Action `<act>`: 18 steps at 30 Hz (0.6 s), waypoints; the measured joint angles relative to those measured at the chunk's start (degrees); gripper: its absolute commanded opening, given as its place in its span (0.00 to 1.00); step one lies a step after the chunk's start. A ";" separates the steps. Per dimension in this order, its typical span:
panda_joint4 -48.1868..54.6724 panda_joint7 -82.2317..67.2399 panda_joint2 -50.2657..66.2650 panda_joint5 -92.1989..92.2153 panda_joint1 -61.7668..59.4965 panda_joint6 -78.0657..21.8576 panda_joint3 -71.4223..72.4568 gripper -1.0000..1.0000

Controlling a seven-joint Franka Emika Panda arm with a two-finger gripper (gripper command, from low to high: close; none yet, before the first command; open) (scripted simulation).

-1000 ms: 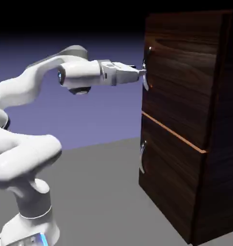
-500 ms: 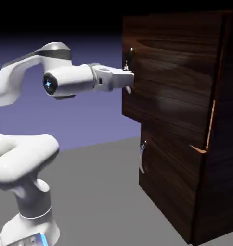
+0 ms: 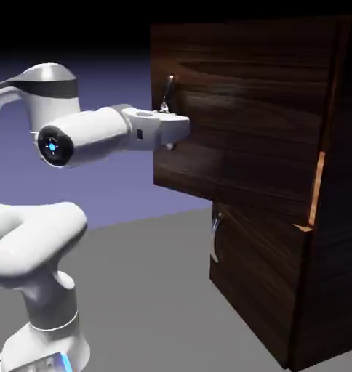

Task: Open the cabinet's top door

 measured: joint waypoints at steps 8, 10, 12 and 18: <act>5.31 -4.78 9.00 -14.48 2.68 -12.11 -16.62 0.00; 7.60 -6.11 12.04 -18.03 4.21 -15.42 -20.77 0.00; 10.31 -7.46 15.30 -21.48 6.22 -18.86 -24.92 0.00; 20.83 -11.34 25.63 -30.51 15.25 -29.86 -37.38 0.00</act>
